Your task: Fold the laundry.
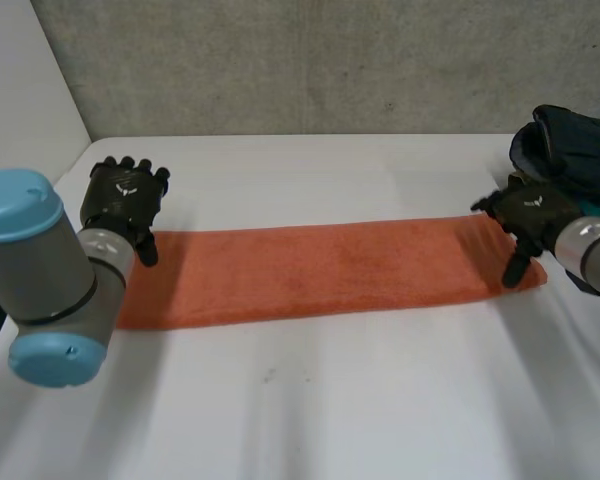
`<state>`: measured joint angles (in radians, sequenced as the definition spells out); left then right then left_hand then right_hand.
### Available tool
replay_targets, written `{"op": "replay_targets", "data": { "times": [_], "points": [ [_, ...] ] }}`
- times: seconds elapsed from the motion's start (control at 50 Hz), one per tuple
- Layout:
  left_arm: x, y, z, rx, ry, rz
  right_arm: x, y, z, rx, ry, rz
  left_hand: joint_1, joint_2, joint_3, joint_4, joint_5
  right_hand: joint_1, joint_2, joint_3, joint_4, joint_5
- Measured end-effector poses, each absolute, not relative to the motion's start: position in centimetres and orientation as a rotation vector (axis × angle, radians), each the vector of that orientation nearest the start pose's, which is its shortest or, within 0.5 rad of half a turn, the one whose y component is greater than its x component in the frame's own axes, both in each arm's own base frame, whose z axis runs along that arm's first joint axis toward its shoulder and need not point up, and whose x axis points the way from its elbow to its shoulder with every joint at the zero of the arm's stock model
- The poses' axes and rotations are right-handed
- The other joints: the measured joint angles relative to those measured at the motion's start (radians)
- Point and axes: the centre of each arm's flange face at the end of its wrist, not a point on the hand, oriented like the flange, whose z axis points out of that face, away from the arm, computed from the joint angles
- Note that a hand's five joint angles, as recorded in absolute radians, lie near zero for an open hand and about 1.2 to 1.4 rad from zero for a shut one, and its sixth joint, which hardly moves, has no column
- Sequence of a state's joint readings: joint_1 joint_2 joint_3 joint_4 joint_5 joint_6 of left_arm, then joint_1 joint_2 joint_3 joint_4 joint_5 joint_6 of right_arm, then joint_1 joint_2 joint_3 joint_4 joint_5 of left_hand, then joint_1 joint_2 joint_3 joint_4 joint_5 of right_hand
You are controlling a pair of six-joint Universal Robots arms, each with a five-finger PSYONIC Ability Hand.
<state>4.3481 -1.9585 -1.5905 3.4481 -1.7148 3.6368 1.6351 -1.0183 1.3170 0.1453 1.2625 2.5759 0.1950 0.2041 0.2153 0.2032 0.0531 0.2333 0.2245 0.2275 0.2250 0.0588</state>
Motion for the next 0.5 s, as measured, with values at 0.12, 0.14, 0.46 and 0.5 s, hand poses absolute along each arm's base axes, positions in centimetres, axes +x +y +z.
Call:
{"op": "replay_targets", "data": {
  "times": [0.12,0.14,0.46,0.5],
  "points": [
    [-23.8,-29.5,19.0,0.783,2.068,-1.955,17.0,-36.7,15.8,-1.05,2.489,-1.607,0.0,0.0,0.0,0.0,0.0,0.21,0.209,0.212,0.216,0.215],
    [-23.8,-29.5,18.8,0.783,2.069,-1.955,16.9,-36.9,15.2,-1.053,2.493,-1.605,0.0,0.0,0.0,0.0,0.0,0.241,0.242,0.243,0.248,0.246],
    [-24.2,-29.2,18.6,0.797,2.066,-1.961,15.0,-39.8,11.0,-1.162,2.549,-1.758,0.0,0.0,0.0,0.0,0.0,0.595,0.93,0.952,0.968,0.945],
    [-24.2,-29.1,18.8,0.796,2.062,-1.967,13.9,-40.0,11.5,-1.133,2.586,-1.81,0.0,0.0,0.0,0.0,0.0,0.595,0.933,0.957,0.97,0.944]
  ]
}}
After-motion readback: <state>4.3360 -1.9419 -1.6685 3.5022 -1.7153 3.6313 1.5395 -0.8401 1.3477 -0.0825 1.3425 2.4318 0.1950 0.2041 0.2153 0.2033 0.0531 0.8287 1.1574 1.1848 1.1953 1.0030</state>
